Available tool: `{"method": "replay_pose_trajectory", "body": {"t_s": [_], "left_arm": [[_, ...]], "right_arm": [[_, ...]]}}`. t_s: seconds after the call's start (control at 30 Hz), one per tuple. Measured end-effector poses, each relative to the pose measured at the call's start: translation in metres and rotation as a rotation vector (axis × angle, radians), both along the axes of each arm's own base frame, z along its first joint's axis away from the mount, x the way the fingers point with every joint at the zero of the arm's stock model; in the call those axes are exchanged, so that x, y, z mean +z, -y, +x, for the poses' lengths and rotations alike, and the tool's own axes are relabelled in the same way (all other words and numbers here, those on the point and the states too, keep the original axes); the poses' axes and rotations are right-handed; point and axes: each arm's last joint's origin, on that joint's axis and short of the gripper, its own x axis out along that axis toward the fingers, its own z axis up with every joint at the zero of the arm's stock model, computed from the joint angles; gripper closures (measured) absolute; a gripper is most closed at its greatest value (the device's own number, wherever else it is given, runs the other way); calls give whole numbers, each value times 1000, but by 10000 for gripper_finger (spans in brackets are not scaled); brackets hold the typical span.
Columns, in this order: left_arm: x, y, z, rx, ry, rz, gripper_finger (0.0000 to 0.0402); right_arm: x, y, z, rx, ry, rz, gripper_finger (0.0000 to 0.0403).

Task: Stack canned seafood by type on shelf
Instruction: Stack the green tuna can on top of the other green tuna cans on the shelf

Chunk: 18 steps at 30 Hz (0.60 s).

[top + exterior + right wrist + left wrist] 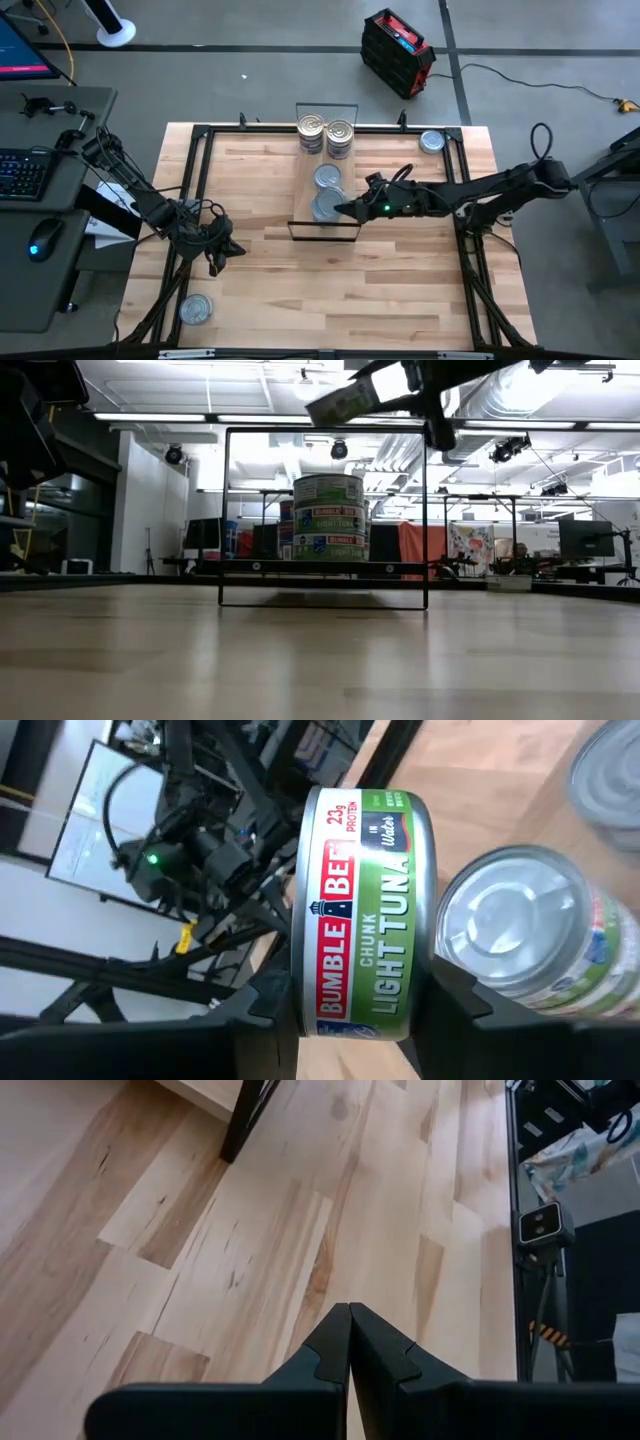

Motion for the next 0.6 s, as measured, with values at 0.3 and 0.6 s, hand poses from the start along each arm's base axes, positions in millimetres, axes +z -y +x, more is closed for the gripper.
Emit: {"method": "replay_pose_trajectory", "body": {"t_s": [0.3, 0.6], "left_arm": [[0, 0, 0, 3, -1, -3, 401], [0, 0, 0, 2, -3, 0, 401]], "right_arm": [[-27, 13, 22, -50, -45, 47, 286], [-30, 21, 26, -30, -37, 70, 286]]}}
